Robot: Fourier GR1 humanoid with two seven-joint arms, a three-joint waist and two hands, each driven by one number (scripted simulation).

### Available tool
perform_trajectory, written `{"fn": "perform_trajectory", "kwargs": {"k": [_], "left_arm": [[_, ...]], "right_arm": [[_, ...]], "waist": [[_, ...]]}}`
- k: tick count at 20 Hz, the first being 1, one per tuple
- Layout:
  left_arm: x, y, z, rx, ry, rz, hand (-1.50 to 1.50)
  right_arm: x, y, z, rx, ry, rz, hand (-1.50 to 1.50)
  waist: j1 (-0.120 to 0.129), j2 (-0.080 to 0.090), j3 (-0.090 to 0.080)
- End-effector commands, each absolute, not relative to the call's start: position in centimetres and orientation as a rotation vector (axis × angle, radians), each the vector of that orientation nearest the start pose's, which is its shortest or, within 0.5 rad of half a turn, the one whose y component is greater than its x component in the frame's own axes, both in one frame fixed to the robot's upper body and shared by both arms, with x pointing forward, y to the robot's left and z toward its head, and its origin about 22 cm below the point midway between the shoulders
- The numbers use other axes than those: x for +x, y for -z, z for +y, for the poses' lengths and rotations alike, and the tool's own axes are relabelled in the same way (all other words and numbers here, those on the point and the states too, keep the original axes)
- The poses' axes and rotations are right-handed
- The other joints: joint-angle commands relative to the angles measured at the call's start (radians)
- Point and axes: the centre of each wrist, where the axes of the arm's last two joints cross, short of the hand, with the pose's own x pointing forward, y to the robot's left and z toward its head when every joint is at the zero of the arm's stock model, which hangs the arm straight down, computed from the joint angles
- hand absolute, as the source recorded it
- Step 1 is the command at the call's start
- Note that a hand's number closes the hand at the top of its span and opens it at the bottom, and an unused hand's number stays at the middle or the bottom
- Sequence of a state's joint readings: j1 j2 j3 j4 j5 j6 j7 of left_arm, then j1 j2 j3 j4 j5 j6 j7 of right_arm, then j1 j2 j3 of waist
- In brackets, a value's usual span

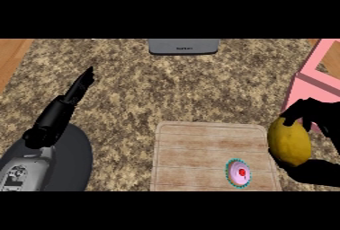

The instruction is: Pick the lemon from the cutting board and place it in the cardboard box

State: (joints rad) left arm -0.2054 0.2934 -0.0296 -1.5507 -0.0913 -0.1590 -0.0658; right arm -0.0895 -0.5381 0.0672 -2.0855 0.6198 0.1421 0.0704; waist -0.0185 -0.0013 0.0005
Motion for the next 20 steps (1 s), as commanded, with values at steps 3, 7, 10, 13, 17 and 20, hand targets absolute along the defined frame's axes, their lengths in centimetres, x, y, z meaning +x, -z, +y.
{"fn": "perform_trajectory", "kwargs": {"k": [3, 7, 10, 13, 17, 20], "left_arm": [[29.8, -7.1, 27.1, 0.097, 0.531, -1.738, 0.00], [30.1, -7.7, 27.5, 0.107, 0.525, -1.759, 0.00], [29.4, -5.0, 26.6, 0.081, 0.531, -1.729, 0.00], [29.7, -8.1, 25.6, 0.075, 0.549, -1.770, 0.00], [30.1, -7.2, 24.4, 0.093, 0.543, -1.764, 0.00], [29.3, -7.8, 27.3, 0.078, 0.560, -1.770, 0.00]], "right_arm": [[24.3, -20.2, -33.0, -0.961, -0.773, -1.789, 1.50], [27.0, -21.4, -37.2, -0.993, -0.688, -1.728, 1.50], [28.3, -21.9, -40.0, -1.046, -0.716, -1.695, 1.50], [29.6, -20.7, -43.1, -1.090, -0.835, -1.568, 1.50], [30.5, -19.3, -44.9, -0.998, -0.981, -1.347, 1.50], [30.6, -18.7, -48.0, -0.945, -1.003, -1.241, 1.50]], "waist": [[0.016, 0.003, 0.000], [0.026, 0.004, 0.000], [0.025, 0.006, 0.000], [0.040, 0.008, 0.001], [0.039, 0.012, 0.000], [0.058, 0.012, 0.001]]}}
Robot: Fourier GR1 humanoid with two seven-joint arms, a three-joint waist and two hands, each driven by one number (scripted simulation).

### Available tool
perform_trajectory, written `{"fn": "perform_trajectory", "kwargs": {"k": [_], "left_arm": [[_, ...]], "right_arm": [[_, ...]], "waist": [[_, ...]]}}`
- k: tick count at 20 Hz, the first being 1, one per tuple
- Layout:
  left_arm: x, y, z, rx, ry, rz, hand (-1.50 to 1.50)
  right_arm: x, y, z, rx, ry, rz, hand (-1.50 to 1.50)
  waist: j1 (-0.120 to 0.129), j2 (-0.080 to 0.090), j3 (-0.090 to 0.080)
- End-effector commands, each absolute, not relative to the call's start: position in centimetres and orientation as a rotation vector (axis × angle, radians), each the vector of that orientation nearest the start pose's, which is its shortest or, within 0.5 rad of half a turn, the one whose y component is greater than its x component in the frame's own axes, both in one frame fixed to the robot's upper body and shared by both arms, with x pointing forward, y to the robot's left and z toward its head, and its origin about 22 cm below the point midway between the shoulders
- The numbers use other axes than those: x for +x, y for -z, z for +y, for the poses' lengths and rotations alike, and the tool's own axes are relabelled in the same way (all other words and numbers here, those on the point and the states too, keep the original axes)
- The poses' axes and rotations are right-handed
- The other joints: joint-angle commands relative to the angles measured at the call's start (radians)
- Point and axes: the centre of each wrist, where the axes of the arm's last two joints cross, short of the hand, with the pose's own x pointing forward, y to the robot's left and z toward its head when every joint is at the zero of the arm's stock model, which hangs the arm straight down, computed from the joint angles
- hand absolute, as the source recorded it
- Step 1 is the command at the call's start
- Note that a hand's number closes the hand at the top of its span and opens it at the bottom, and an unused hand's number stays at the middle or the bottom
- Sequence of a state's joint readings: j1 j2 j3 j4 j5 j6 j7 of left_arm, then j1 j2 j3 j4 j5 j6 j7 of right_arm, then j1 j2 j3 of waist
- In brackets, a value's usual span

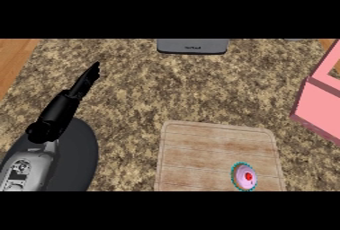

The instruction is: Pick the lemon from the cutting board and place it in the cardboard box

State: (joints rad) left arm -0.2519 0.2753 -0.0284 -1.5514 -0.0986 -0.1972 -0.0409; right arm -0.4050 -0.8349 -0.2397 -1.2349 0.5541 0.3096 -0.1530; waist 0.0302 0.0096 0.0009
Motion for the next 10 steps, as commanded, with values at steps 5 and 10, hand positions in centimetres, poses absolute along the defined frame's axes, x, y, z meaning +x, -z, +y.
{"fn": "perform_trajectory", "kwargs": {"k": [5, 10], "left_arm": [[30.3, -7.8, 25.3, 0.063, 0.550, -1.760, 0.00], [30.3, -7.0, 24.9, 0.063, 0.552, -1.772, 0.00]], "right_arm": [[32.1, -17.7, -49.3, -0.875, -1.147, -1.125, 1.50], [31.9, -16.7, -51.7, -0.722, -1.187, -1.084, -1.50]], "waist": [[0.008, 0.003, 0.001], [0.008, 0.004, 0.001]]}}
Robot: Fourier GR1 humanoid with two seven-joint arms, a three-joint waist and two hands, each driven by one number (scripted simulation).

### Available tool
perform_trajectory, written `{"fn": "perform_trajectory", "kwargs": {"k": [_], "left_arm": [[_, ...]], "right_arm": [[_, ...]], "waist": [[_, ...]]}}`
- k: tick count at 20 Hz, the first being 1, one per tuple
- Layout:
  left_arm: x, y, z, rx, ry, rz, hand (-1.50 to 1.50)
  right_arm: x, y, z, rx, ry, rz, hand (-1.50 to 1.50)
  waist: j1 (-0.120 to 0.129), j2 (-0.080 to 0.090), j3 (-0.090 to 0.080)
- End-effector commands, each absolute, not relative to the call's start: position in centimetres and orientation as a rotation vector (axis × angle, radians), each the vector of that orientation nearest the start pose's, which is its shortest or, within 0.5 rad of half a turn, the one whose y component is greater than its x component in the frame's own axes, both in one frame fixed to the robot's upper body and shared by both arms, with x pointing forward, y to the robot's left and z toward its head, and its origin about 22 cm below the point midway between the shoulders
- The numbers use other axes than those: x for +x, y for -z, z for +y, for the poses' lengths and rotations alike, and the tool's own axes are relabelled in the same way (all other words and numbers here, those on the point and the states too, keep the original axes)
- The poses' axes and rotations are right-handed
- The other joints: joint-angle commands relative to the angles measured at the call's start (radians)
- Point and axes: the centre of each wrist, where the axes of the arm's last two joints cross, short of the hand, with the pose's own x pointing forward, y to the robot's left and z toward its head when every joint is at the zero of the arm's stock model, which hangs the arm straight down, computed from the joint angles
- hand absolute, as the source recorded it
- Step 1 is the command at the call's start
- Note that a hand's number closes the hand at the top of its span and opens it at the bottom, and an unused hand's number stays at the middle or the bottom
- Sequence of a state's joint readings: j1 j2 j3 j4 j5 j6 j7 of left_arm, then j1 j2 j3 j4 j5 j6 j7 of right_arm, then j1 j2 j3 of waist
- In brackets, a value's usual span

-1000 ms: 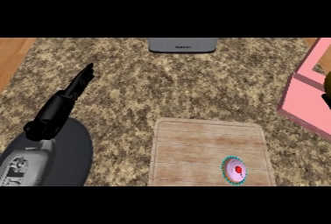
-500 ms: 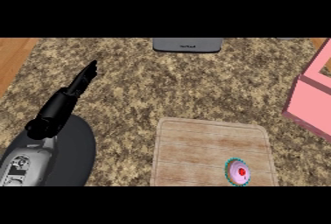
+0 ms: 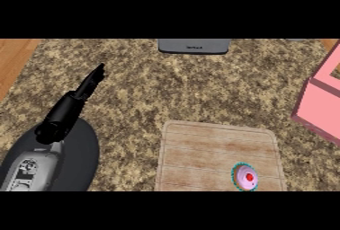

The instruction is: Pick the lemon from the cutting board and place it in the cardboard box

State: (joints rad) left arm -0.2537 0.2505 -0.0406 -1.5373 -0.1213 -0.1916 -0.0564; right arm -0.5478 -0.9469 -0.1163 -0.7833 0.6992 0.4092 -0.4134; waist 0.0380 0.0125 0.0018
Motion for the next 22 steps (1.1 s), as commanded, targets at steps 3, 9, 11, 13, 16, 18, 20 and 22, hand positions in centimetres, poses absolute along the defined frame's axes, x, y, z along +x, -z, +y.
{"fn": "perform_trajectory", "kwargs": {"k": [3, 9, 11, 13, 16, 18, 20, 22], "left_arm": [[29.4, -6.7, 26.3, 0.056, 0.552, -1.772, 0.00], [30.1, -7.2, 25.8, 0.090, 0.529, -1.772, 0.00], [29.8, -6.9, 26.0, 0.085, 0.546, -1.756, 0.00], [29.5, -6.7, 25.8, 0.070, 0.545, -1.752, 0.00], [28.9, -6.7, 26.2, 0.074, 0.543, -1.769, 0.00], [29.6, -7.1, 25.9, 0.081, 0.544, -1.772, 0.00], [29.9, -7.0, 27.2, 0.067, 0.554, -1.766, 0.00], [30.0, -8.1, 25.3, 0.071, 0.567, -1.774, 0.00]], "right_arm": [[33.0, -16.1, -51.1, -0.659, -1.232, -1.161, -1.50], [33.8, -15.8, -51.0, -0.444, -0.863, -1.653, -1.50], [34.2, -14.8, -51.1, -0.289, -0.596, -1.747, -1.50], [33.7, -14.1, -52.0, -0.224, -0.397, -1.771, -1.50], [32.3, -16.7, -54.5, -0.174, -0.214, -1.740, -1.50], [32.1, -17.2, -54.9, -0.179, -0.128, -1.711, -1.50], [31.0, -15.7, -55.6, -0.198, -0.051, -1.714, -1.50], [30.1, -16.5, -56.5, -0.215, -0.047, -1.705, -1.50]], "waist": [[0.001, -0.002, 0.000], [-0.022, -0.008, 0.002], [-0.014, -0.007, 0.003], [-0.016, -0.008, 0.004], [-0.006, -0.007, 0.001], [-0.004, 0.001, 0.002], [-0.003, 0.008, 0.003], [0.008, 0.009, 0.005]]}}
